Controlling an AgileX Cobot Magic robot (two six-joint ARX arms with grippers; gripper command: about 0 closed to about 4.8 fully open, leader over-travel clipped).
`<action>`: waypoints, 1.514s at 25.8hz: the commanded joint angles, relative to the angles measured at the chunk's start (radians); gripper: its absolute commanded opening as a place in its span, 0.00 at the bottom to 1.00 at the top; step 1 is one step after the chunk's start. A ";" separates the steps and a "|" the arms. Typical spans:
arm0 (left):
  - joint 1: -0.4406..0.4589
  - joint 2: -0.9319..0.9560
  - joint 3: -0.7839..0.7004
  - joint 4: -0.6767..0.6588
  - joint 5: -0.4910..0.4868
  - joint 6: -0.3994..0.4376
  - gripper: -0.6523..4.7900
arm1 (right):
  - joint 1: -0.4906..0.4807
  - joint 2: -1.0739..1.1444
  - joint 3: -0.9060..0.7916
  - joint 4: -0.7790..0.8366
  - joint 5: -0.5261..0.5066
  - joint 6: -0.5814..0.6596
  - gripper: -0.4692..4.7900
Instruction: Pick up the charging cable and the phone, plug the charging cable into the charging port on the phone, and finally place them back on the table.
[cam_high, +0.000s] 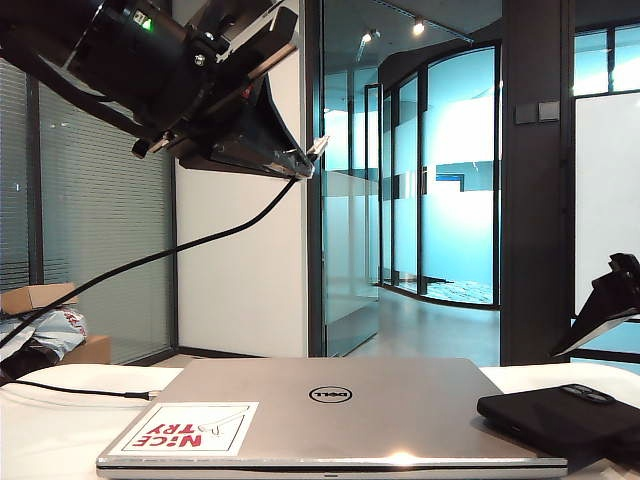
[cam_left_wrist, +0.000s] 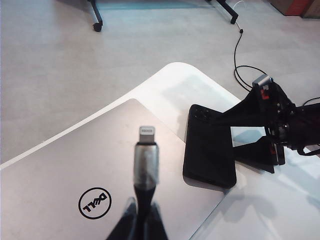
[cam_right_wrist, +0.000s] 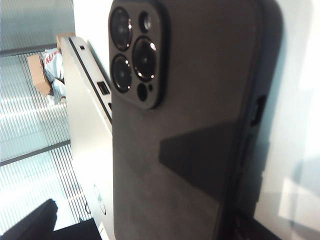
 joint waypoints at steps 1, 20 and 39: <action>-0.001 -0.004 0.003 0.013 0.003 0.001 0.11 | 0.000 0.010 -0.005 -0.050 0.050 -0.003 1.00; -0.001 -0.004 0.003 0.013 0.003 0.001 0.11 | 0.000 0.010 -0.005 -0.050 0.056 -0.004 0.16; -0.001 -0.004 0.003 0.013 0.003 0.001 0.11 | 0.001 -0.658 0.257 -1.072 0.214 -0.671 0.07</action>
